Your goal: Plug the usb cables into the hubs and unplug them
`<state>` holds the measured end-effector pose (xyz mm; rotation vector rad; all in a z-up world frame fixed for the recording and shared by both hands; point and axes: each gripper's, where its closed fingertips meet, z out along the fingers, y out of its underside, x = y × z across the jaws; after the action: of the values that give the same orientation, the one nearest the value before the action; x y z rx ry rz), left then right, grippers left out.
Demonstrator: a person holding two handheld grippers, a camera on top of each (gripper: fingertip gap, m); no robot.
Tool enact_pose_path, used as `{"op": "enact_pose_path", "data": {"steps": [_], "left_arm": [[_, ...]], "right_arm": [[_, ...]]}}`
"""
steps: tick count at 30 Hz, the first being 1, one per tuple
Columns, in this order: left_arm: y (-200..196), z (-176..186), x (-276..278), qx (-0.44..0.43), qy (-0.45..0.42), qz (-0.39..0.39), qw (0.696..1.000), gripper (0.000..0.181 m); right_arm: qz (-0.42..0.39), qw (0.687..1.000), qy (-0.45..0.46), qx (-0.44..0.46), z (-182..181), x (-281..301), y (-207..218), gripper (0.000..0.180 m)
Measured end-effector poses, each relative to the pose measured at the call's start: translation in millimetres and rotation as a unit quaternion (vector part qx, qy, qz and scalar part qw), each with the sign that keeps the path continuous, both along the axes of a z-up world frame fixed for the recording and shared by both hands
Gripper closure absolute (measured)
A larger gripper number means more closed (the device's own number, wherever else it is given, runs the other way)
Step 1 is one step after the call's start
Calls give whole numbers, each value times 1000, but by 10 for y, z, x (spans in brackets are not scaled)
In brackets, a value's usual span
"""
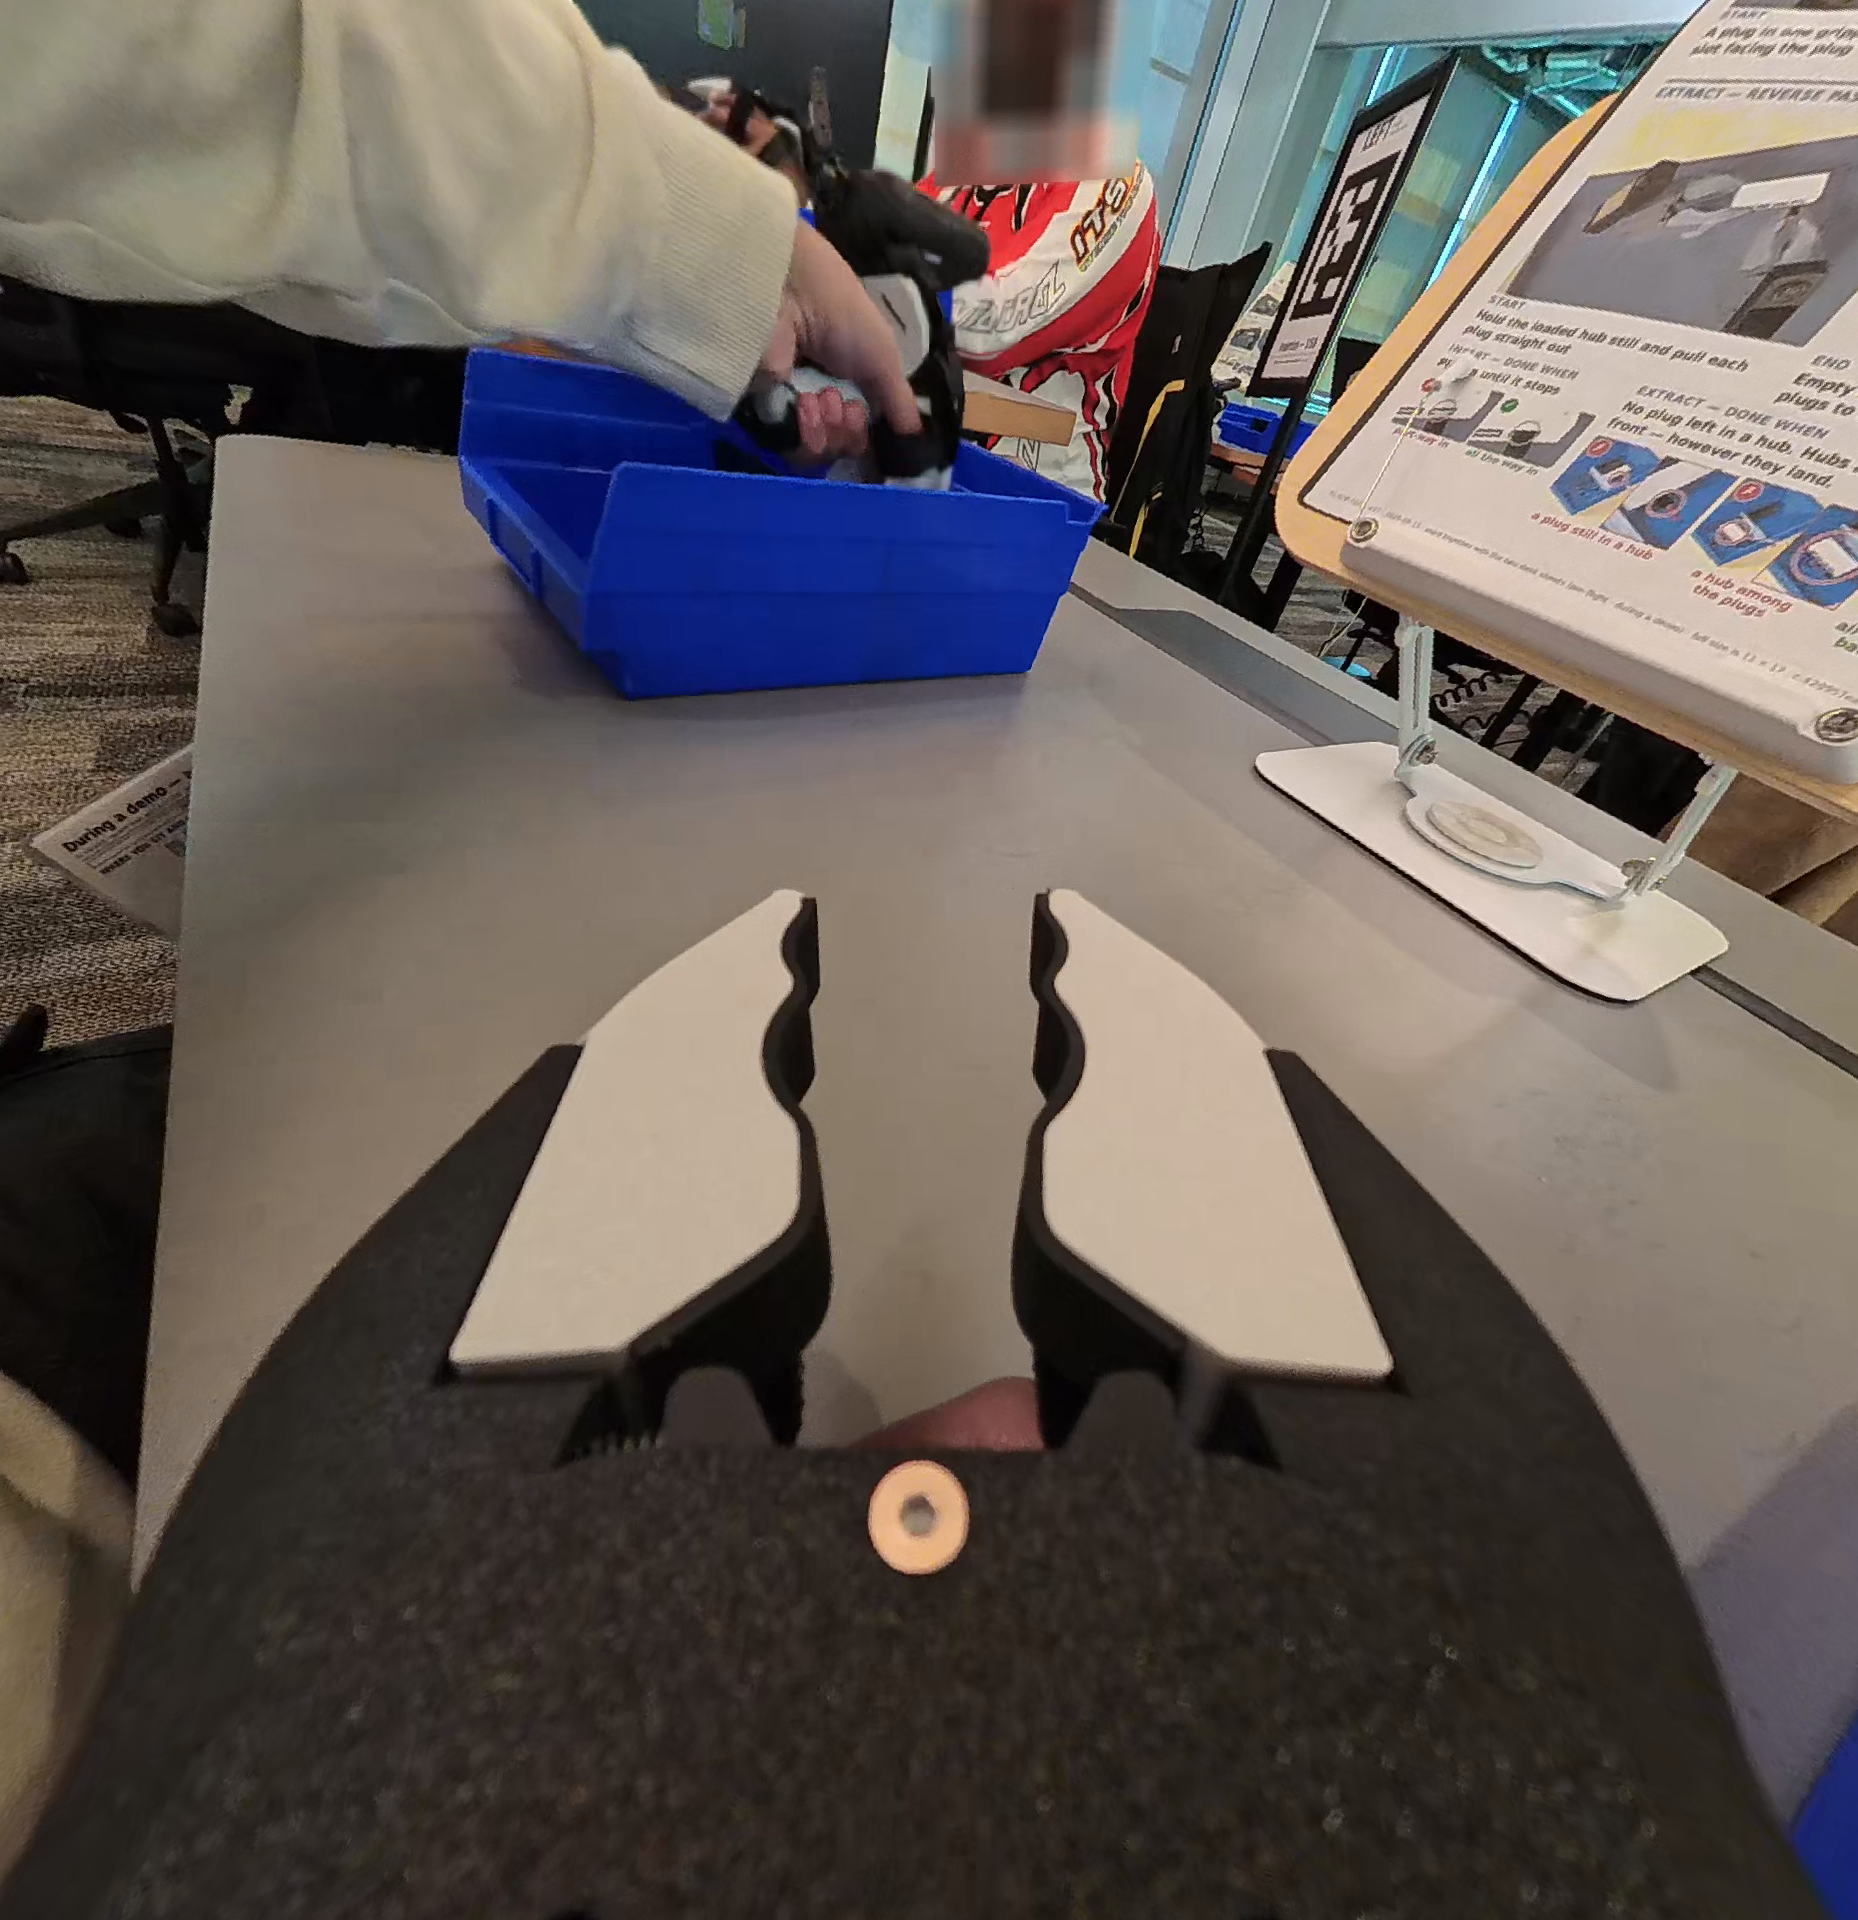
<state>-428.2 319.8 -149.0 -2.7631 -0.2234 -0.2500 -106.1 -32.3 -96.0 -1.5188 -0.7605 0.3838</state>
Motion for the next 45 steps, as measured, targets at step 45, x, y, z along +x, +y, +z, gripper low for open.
{"op": "enact_pose_path", "data": {"steps": [45], "left_arm": [[-2660,1126,2881,352,-228,-411,810,166]], "right_arm": [[-41,999,-4,2,279,-292,752,167]]}}
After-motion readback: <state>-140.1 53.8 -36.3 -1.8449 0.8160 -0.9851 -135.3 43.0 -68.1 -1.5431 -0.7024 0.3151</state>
